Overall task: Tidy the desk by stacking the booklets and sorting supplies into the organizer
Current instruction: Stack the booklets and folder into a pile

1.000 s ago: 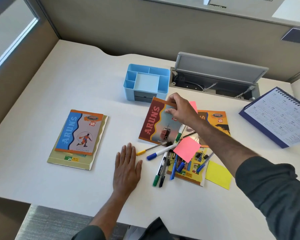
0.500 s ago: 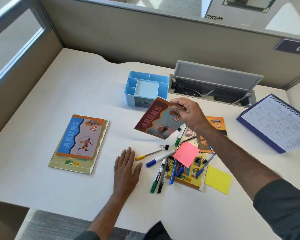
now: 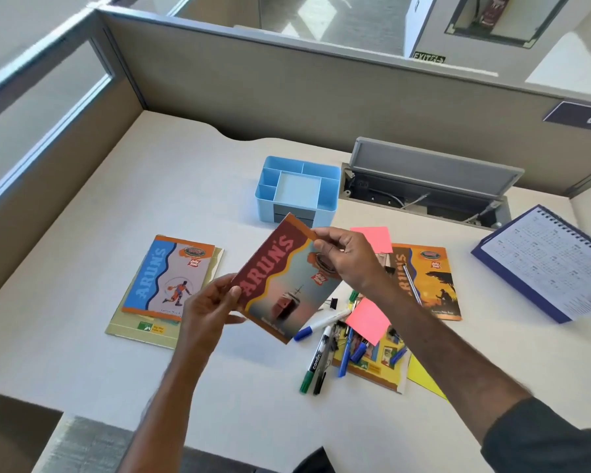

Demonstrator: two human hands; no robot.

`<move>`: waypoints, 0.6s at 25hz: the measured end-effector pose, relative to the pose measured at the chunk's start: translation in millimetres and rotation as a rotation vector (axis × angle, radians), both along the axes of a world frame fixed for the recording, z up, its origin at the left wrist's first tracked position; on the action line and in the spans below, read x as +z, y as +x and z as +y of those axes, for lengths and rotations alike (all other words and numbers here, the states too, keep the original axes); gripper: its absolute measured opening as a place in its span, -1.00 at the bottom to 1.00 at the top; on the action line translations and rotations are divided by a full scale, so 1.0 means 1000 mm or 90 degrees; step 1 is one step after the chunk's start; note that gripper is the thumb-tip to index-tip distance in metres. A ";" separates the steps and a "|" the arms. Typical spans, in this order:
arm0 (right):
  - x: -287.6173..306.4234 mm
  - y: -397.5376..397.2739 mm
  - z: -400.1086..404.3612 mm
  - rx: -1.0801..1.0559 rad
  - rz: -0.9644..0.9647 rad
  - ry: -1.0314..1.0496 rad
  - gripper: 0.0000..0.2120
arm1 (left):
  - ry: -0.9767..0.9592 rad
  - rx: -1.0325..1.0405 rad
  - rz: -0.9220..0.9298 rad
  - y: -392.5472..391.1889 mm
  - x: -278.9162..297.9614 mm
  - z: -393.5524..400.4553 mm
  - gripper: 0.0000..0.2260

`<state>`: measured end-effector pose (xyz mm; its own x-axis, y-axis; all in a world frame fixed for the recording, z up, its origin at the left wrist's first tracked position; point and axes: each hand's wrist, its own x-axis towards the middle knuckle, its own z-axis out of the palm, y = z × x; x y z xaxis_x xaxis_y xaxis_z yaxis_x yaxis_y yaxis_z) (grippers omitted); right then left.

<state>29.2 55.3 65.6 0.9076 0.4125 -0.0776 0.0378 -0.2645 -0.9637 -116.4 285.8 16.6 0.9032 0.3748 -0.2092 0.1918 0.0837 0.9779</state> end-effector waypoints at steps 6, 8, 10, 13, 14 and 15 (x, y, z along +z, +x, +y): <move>-0.026 -0.005 0.030 0.027 0.012 -0.064 -0.61 | -0.031 0.178 0.039 -0.027 -0.023 0.053 -0.87; -0.040 -0.015 0.032 0.024 0.051 -0.074 -0.60 | -0.037 0.239 0.052 -0.034 -0.032 0.087 -0.88; -0.055 -0.030 0.033 0.028 0.089 -0.079 -0.60 | -0.028 0.292 0.076 -0.034 -0.043 0.119 -0.87; -0.073 -0.052 0.041 0.032 0.147 -0.079 -0.60 | -0.009 0.334 0.127 -0.024 -0.067 0.149 -0.73; -0.078 -0.059 0.044 0.033 0.163 -0.079 -0.60 | -0.006 0.338 0.139 -0.020 -0.072 0.153 -0.71; -0.081 -0.064 0.047 0.034 0.178 -0.078 -0.60 | -0.004 0.345 0.150 -0.015 -0.078 0.156 -0.71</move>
